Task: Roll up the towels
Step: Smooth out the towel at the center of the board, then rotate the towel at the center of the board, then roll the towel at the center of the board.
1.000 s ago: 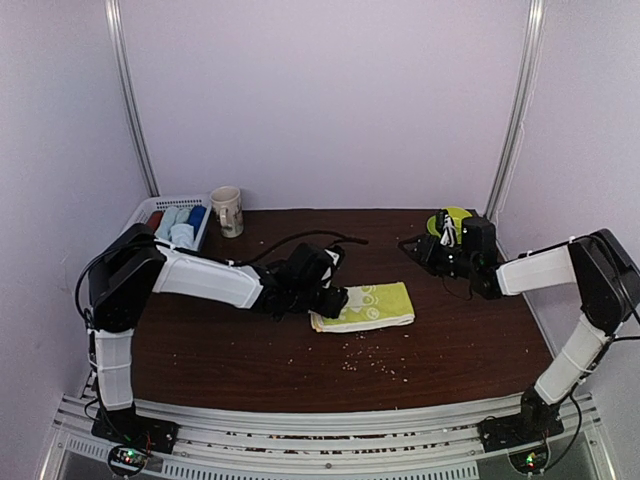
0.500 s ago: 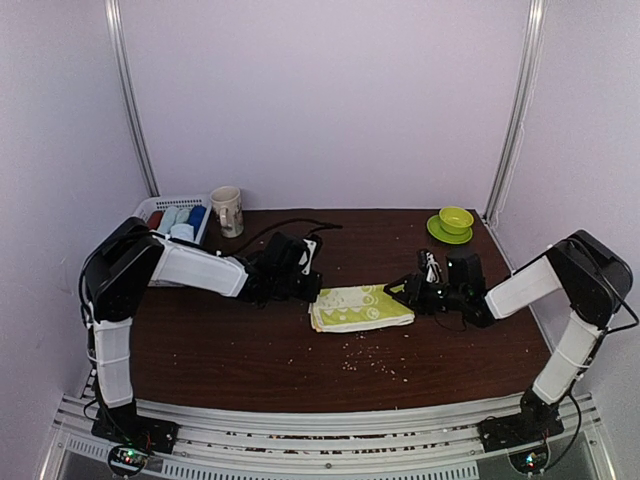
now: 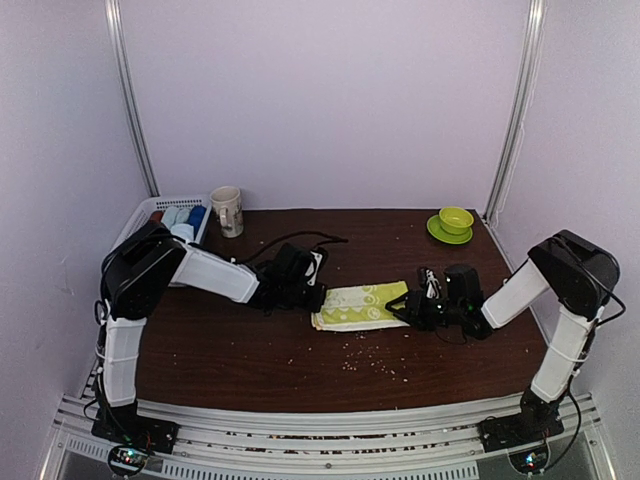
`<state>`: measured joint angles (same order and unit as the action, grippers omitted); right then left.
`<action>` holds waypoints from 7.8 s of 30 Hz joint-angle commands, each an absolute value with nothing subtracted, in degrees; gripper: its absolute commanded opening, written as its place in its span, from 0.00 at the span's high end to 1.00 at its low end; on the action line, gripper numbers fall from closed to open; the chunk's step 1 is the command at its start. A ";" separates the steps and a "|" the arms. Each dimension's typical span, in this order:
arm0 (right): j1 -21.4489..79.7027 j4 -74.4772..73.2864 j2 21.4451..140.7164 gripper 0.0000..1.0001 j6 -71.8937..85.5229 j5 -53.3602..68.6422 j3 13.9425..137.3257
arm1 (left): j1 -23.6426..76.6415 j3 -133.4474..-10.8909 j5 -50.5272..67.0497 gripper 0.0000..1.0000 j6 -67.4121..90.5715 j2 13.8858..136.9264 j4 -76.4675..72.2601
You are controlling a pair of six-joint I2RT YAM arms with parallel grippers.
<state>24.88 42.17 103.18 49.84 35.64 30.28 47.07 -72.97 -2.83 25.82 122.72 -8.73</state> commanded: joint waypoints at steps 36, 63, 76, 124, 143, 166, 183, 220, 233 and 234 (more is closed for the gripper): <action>27.61 -9.26 102.13 0.00 18.28 -4.02 65.60 | 59.32 -58.97 -0.38 0.02 31.77 109.59 -13.29; 28.02 -12.83 107.88 0.00 14.95 -12.19 69.06 | 42.39 -76.22 -3.15 0.02 25.03 122.66 -6.34; 32.51 -14.30 111.10 0.00 12.34 -12.52 65.32 | 42.33 -61.64 0.97 0.02 24.80 109.94 -12.95; 43.09 -6.89 76.39 0.00 7.68 -18.67 43.45 | 59.59 -49.64 -14.16 0.30 -38.17 110.18 -15.25; 43.25 13.97 66.47 0.00 -1.41 -2.70 29.72 | 59.68 -57.16 -8.19 1.00 -33.39 114.88 -0.02; 65.22 31.65 80.03 0.01 -28.06 -0.21 20.94 | 59.73 -51.85 12.04 1.00 -28.39 105.18 8.25; 69.34 41.64 98.95 0.25 -32.92 -4.73 25.69 | 58.45 -50.45 18.09 1.00 -29.24 103.00 8.87; 64.11 25.19 92.59 1.00 -13.41 7.24 31.88 | 63.41 -36.45 -0.52 0.29 -21.06 83.83 -4.32; 53.08 18.99 97.47 1.00 -2.79 24.73 36.67 | 65.14 -35.25 -2.62 0.29 -20.53 88.15 -12.40; 52.91 18.45 98.07 1.00 -2.62 25.11 37.39 | 65.16 -35.39 -2.85 0.29 -20.41 88.30 -13.01</action>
<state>54.00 21.76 95.74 -5.91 19.84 34.85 64.99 -34.92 -1.52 -21.30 87.18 -7.57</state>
